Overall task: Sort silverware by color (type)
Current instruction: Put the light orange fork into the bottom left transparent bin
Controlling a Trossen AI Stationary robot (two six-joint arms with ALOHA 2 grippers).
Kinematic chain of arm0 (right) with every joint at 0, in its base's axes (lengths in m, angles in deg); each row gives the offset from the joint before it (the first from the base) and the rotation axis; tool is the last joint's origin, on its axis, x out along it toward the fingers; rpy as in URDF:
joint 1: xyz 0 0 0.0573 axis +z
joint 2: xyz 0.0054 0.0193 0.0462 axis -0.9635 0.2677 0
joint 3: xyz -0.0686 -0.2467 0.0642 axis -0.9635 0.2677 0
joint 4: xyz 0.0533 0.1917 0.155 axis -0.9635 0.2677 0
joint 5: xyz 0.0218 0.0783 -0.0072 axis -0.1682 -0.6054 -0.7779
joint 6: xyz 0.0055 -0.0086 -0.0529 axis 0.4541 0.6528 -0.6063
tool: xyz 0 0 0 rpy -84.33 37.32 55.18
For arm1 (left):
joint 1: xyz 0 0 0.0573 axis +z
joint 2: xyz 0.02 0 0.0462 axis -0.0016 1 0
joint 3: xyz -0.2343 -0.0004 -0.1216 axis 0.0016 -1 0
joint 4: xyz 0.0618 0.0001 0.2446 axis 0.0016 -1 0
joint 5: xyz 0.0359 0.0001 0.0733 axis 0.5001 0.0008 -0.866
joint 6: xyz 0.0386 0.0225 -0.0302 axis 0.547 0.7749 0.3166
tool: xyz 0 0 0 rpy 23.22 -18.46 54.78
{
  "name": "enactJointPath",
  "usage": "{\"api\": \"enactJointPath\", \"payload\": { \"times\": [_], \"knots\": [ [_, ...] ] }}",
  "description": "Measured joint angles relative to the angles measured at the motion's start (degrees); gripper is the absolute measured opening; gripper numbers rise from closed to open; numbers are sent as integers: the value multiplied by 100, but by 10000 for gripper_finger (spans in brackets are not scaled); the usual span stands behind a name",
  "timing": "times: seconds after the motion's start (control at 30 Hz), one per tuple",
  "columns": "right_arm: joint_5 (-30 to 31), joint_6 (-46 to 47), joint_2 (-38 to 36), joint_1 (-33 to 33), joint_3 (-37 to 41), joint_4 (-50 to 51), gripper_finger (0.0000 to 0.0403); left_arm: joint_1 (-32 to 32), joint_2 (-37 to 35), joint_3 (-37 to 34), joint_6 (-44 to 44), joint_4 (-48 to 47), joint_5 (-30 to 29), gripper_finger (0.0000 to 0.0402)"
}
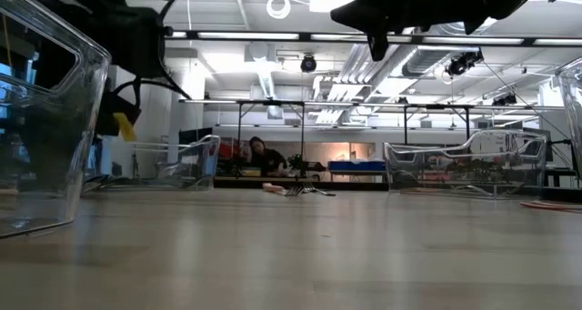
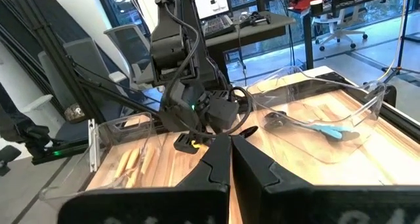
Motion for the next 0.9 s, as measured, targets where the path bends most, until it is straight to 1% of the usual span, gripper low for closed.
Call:
{"api": "enactJointPath", "payload": {
  "times": [0.13,0.2,0.33,0.57,0.67,0.73,0.87,0.9],
  "knots": [
    [2,-30,0,0,0,85,0,14,-103,-396,-401,338,252,170],
    [2,-30,-2,0,0,99,0,15,-201,-513,-521,374,274,170],
    [2,-30,0,0,0,110,0,17,-392,-561,-490,537,251,170],
    [2,-32,0,0,0,161,0,104,-418,-571,-449,627,354,164],
    [2,-32,0,0,0,176,0,120,-418,-573,-319,714,411,136],
    [2,-31,0,2,0,181,0,120,-416,-573,-269,779,445,103],
    [2,-30,0,0,0,183,0,118,-416,-569,-55,884,495,24],
    [1,-30,-1,0,0,183,0,120,-420,-569,-17,886,509,14]
  ]
}}
